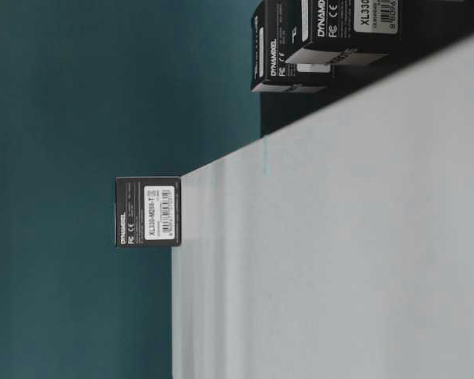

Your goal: Place the box from the black base onto the white base.

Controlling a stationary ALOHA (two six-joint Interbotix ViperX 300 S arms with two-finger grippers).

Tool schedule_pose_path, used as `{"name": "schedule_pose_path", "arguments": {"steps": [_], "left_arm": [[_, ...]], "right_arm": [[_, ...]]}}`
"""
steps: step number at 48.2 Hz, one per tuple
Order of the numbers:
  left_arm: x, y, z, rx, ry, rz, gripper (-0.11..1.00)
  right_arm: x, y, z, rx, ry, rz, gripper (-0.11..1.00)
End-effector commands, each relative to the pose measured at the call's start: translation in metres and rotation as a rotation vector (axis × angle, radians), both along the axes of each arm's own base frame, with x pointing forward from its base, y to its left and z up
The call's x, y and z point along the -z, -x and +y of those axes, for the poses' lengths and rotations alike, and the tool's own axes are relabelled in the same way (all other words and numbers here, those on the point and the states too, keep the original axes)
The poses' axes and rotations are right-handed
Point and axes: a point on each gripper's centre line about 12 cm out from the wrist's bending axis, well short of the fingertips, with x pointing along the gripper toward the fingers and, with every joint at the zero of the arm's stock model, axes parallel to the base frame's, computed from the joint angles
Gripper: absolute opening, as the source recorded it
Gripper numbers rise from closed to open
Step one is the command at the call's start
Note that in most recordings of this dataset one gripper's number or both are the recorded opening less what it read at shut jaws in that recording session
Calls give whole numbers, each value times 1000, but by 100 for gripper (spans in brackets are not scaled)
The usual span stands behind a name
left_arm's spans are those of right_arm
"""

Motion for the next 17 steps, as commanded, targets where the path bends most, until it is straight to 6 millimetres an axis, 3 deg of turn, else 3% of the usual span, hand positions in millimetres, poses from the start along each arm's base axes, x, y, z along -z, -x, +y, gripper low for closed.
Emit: {"name": "schedule_pose_path", "arguments": {"steps": [1,17], "left_arm": [[-7,-1,-1,3,-2,-29,-2],[-7,-2,-4,21,-28,-30,-2]], "right_arm": [[-3,3,5,-13,6,-39,99],[1,22,23,-66,31,-162,99]]}}
